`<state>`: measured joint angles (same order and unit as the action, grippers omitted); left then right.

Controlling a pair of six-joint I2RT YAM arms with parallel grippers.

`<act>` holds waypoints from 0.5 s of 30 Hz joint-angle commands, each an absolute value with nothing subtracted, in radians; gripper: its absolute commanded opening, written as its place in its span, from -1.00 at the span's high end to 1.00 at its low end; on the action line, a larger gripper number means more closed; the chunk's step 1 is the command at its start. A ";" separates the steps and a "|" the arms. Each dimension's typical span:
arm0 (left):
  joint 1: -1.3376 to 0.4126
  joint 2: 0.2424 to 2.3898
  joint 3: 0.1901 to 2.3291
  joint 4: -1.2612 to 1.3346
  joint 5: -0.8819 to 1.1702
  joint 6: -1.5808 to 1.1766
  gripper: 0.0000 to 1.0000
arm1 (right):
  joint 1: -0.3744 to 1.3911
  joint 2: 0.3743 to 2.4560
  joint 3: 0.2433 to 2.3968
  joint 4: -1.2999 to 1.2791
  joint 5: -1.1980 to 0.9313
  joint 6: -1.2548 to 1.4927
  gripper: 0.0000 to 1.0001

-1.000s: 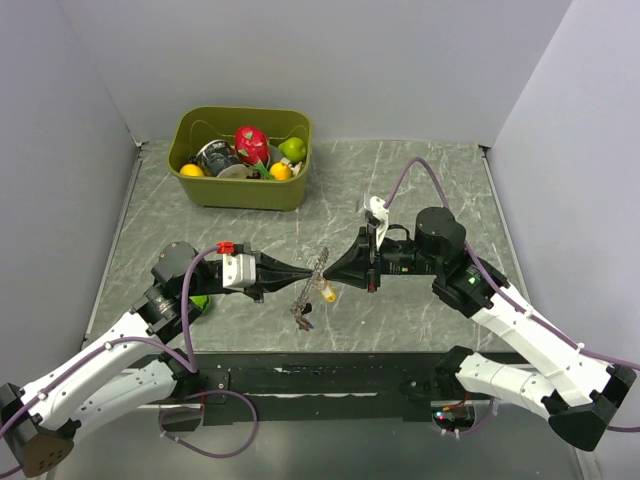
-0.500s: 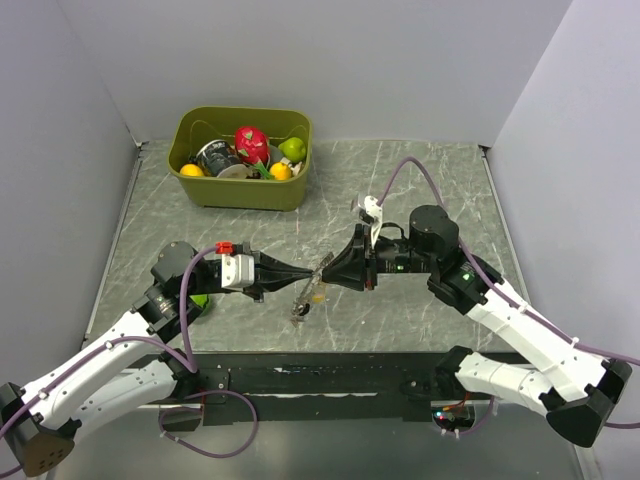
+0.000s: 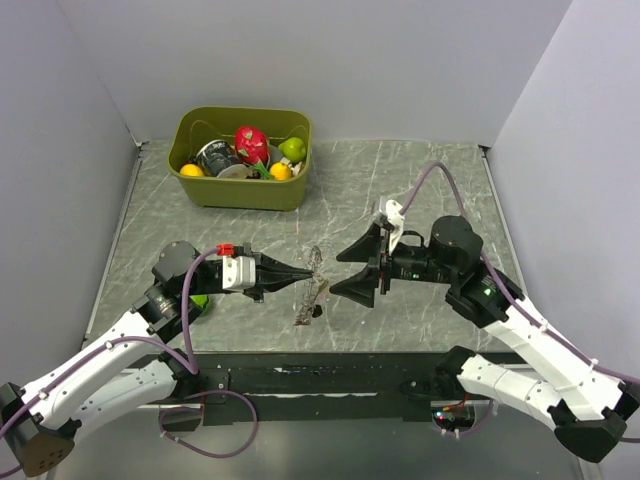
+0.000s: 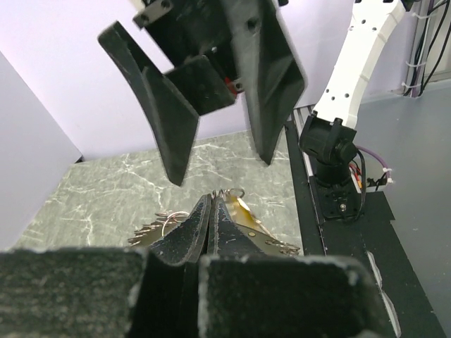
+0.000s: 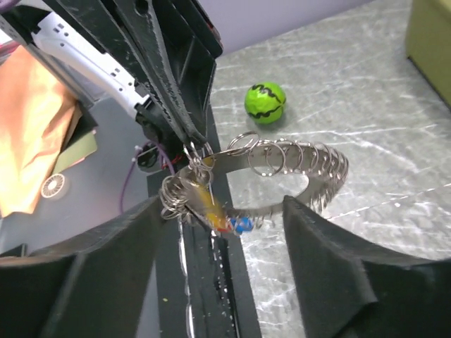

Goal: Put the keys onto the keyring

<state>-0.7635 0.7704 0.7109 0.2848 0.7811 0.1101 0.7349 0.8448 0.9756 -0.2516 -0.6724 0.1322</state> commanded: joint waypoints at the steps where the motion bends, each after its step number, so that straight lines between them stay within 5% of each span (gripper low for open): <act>1: -0.765 0.769 0.756 0.328 0.787 0.132 0.98 | 0.730 0.795 0.979 -0.241 -0.621 0.103 -0.75; 4: -0.767 0.769 0.756 0.328 0.790 0.132 0.98 | 0.729 0.753 0.950 -0.195 -0.604 0.107 -0.99; 15: -0.765 0.784 0.750 0.331 0.790 0.137 0.98 | 0.729 0.759 0.936 -0.181 -0.603 0.110 -0.99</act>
<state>-0.7635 0.7792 0.7113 0.2779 0.7815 0.1188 0.7341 0.7517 0.9394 -0.2245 -0.6144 0.1131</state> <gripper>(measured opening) 0.011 0.995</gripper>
